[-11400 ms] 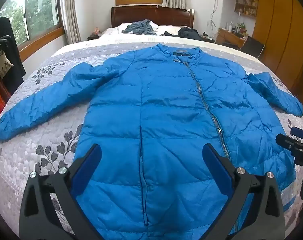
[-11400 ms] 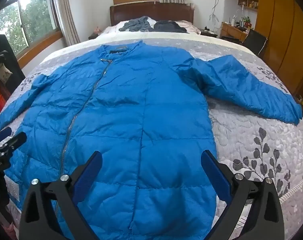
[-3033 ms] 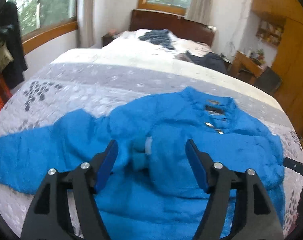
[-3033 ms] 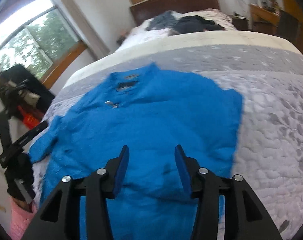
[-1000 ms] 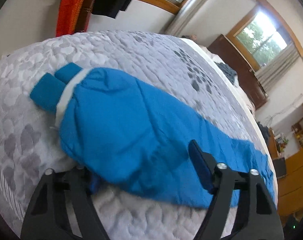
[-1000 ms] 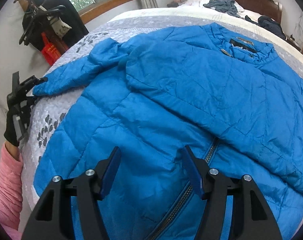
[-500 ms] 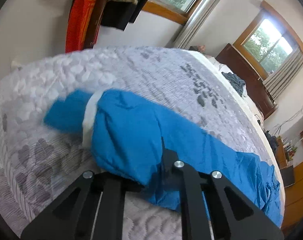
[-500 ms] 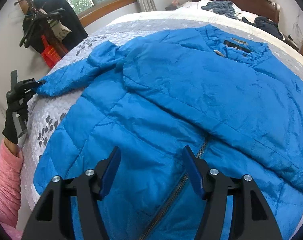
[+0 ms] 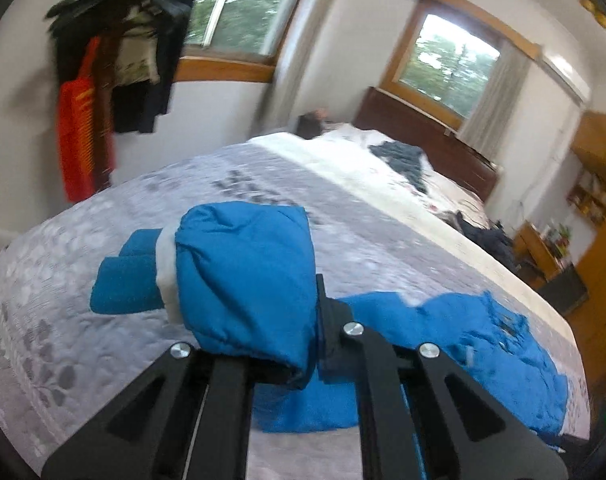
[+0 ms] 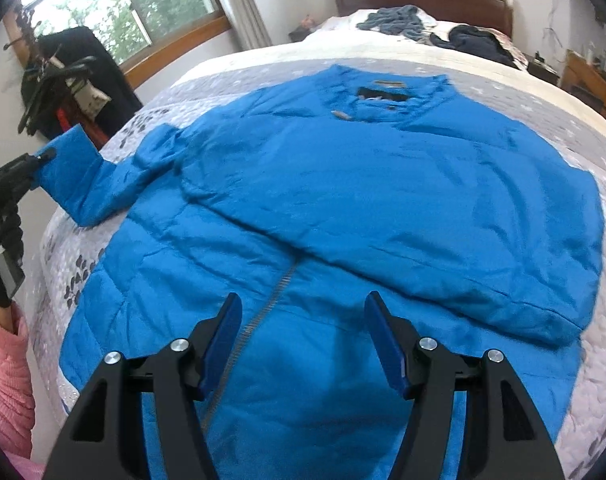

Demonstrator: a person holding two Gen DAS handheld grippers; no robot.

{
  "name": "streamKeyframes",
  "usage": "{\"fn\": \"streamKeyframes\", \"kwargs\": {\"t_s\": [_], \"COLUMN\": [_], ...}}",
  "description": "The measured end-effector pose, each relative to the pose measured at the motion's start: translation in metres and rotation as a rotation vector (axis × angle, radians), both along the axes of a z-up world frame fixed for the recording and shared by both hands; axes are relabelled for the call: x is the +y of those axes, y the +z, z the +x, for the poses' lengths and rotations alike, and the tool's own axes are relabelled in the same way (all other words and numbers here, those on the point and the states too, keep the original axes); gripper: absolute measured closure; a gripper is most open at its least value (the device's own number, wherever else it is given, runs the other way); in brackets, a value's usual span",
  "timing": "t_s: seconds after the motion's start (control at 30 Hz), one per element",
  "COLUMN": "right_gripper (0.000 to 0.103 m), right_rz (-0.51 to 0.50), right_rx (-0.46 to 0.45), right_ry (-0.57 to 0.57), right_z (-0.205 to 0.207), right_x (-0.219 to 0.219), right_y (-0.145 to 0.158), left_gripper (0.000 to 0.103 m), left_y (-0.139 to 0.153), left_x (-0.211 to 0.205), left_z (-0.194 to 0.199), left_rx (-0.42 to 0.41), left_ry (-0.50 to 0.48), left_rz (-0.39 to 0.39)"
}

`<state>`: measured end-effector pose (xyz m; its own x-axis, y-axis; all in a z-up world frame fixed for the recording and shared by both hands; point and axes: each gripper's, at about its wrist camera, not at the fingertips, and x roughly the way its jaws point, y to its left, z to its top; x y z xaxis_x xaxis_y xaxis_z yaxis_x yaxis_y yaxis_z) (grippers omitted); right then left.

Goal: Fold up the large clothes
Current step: 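Grasp the sleeve cuff with the left tool and fold it across the jacket, then open the left tool to release the folded sleeve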

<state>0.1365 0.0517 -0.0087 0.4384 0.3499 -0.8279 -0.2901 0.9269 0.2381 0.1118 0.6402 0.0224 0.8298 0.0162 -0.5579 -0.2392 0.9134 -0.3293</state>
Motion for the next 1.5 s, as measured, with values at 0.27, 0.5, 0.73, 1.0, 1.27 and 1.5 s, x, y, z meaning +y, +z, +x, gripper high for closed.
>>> {"fn": "streamKeyframes", "kwargs": {"t_s": [0.27, 0.5, 0.73, 1.0, 1.27, 1.5], "right_gripper": [0.039, 0.039, 0.039, 0.039, 0.039, 0.036], "right_rz": [0.012, 0.039, 0.047, 0.041, 0.056, 0.08], "right_rx": [-0.032, -0.038, -0.038, 0.02, 0.046, 0.035], "right_ry": [-0.069, -0.129, -0.176, -0.198, -0.194, -0.19], "right_z": [0.0, 0.004, 0.009, 0.018, 0.022, 0.02], "right_x": [-0.029, -0.054, -0.074, -0.082, -0.086, -0.082], "right_y": [0.008, 0.012, 0.012, -0.005, -0.017, -0.007], "left_gripper": [0.098, 0.098, 0.097, 0.097, 0.077, 0.053], "left_y": [0.015, 0.014, -0.02, -0.086, -0.096, -0.064], "left_x": [-0.11, -0.206, -0.263, -0.289, -0.292, -0.242], "left_z": [0.017, 0.031, 0.053, 0.077, 0.065, 0.008], "left_rx": [-0.031, -0.035, 0.024, 0.185, 0.233, 0.122], "left_ry": [-0.207, -0.393, -0.493, -0.547, -0.665, -0.799], "left_rz": [0.069, 0.078, 0.072, 0.058, 0.014, -0.11]}}
